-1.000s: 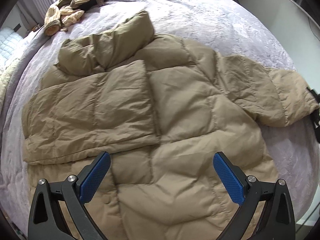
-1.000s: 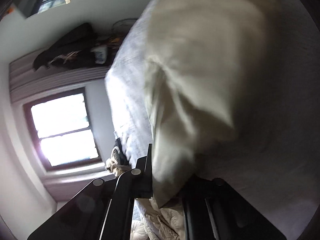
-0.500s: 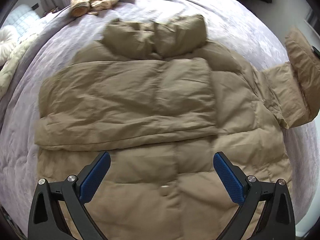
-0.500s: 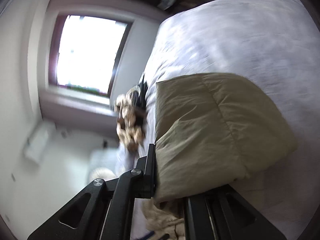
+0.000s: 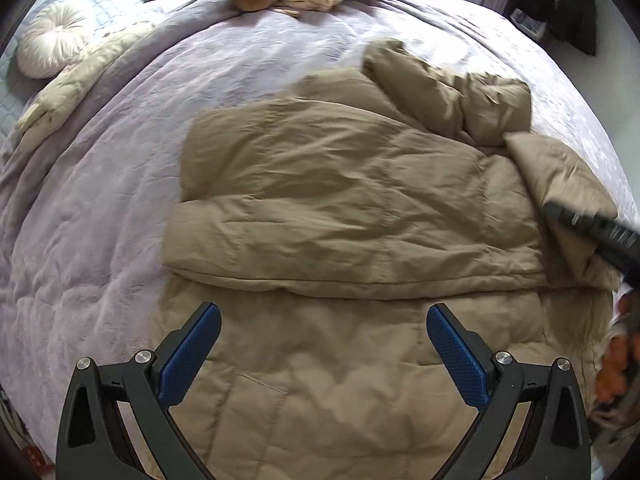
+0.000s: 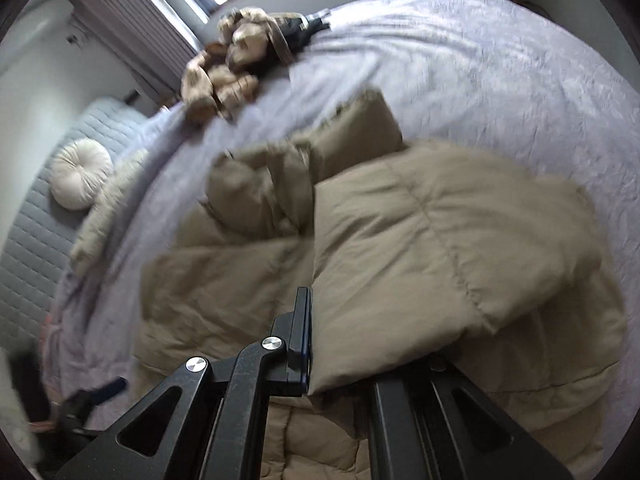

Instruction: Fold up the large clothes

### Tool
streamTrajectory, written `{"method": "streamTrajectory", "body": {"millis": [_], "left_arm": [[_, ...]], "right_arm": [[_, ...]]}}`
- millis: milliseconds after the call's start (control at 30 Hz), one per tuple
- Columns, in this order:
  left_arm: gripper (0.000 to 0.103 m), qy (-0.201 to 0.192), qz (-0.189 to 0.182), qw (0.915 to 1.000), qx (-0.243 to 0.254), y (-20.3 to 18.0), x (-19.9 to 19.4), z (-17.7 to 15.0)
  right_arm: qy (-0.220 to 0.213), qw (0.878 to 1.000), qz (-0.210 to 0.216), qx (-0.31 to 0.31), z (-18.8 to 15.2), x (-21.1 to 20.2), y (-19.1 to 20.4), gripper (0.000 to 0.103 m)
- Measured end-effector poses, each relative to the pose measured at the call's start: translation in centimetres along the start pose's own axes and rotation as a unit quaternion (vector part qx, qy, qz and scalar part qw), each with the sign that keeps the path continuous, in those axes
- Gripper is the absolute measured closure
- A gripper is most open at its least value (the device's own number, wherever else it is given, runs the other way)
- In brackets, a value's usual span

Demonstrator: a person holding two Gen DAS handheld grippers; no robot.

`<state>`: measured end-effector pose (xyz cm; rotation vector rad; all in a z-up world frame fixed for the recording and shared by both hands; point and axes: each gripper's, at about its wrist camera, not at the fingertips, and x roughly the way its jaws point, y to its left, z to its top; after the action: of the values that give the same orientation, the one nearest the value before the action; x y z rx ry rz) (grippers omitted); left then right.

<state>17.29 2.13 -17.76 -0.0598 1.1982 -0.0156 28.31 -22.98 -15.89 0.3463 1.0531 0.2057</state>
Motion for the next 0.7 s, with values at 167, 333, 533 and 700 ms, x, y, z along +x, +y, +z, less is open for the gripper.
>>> {"method": "streamTrajectory", "body": {"millis": [167,333,533,700], "left_arm": [[0.0,-0.004,-0.005,1.0,-0.005,0.6,0.5,1.1],[0.0,-0.007,-0.017,0.9996,-0.023,0.9,1.0,1.6],[0.0,-0.022,-0.041,0.9986,-0.024,1.1,1.9,3.2],[0.0,-0.04,-0.128,0.9893,-0.058,2.7,1.5,5.2]], "right_arm": [[0.034,0.999,-0.026,0.016,-2.7,1.9,-1.6,0.096],[0.045,0.998,-0.014,0.036,-3.1,-0.6,-2.2,0.03],[-0.027,0.989,-0.008,0.145,-2.6,-5.8,-6.7,0.032],[-0.048,0.968,0.011,0.245,-1.5,-5.2,-9.7,0.095]]}}
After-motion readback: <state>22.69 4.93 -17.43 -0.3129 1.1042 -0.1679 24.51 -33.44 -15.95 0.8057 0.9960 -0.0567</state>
